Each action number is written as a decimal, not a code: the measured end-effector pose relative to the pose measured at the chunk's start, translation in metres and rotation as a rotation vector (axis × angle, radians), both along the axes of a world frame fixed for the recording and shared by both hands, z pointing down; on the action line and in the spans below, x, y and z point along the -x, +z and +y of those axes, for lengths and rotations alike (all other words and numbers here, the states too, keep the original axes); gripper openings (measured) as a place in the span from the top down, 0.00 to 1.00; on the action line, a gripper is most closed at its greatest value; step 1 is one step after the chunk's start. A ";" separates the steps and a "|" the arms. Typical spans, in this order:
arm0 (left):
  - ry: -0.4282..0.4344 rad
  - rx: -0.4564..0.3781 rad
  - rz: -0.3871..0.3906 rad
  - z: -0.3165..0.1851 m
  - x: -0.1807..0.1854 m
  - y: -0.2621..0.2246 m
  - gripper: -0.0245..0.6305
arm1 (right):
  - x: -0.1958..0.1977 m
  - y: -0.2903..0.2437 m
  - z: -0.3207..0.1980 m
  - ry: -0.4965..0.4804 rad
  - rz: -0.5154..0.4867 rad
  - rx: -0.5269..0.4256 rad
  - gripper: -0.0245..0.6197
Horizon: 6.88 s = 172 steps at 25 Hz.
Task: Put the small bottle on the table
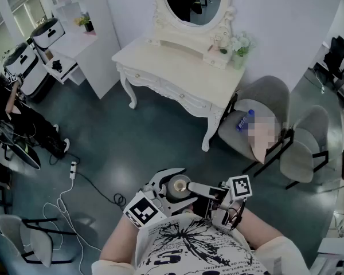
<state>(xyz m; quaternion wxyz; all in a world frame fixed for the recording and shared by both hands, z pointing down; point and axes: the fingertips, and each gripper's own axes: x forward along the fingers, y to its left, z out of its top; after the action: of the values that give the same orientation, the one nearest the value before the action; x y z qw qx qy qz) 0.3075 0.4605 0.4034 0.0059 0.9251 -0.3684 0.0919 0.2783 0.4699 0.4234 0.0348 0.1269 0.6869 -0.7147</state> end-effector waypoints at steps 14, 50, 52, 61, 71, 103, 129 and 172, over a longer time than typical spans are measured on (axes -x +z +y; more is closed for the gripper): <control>0.002 0.017 0.008 -0.016 -0.001 0.005 0.44 | -0.001 0.005 -0.016 0.010 0.014 0.015 0.40; 0.117 0.052 0.018 -0.212 0.281 0.015 0.44 | 0.282 0.014 -0.216 0.163 0.025 0.041 0.40; 0.106 0.058 0.015 -0.227 0.293 0.019 0.44 | 0.293 0.017 -0.230 0.153 0.028 0.045 0.40; 0.063 0.058 0.018 -0.324 0.329 0.027 0.44 | 0.328 0.025 -0.327 0.126 0.041 0.031 0.40; 0.052 0.033 -0.002 -0.468 0.345 0.013 0.44 | 0.345 0.009 -0.470 0.101 0.023 0.000 0.40; 0.585 0.130 -0.055 -0.709 0.361 0.045 0.44 | 0.362 0.038 -0.725 0.682 0.049 0.084 0.40; 0.585 0.248 -0.095 -0.734 0.393 0.185 0.44 | 0.374 0.170 -0.753 0.882 0.373 0.053 0.40; 0.268 0.170 0.001 -0.761 0.440 0.114 0.44 | 0.363 0.118 -0.757 0.907 0.674 -0.199 0.88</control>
<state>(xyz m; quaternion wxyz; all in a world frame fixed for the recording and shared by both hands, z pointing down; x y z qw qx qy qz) -0.1323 -0.3002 0.5179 0.0719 0.9623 -0.2323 0.1221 -0.0842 -0.2867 0.5415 0.1048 -0.4127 0.7098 -0.5612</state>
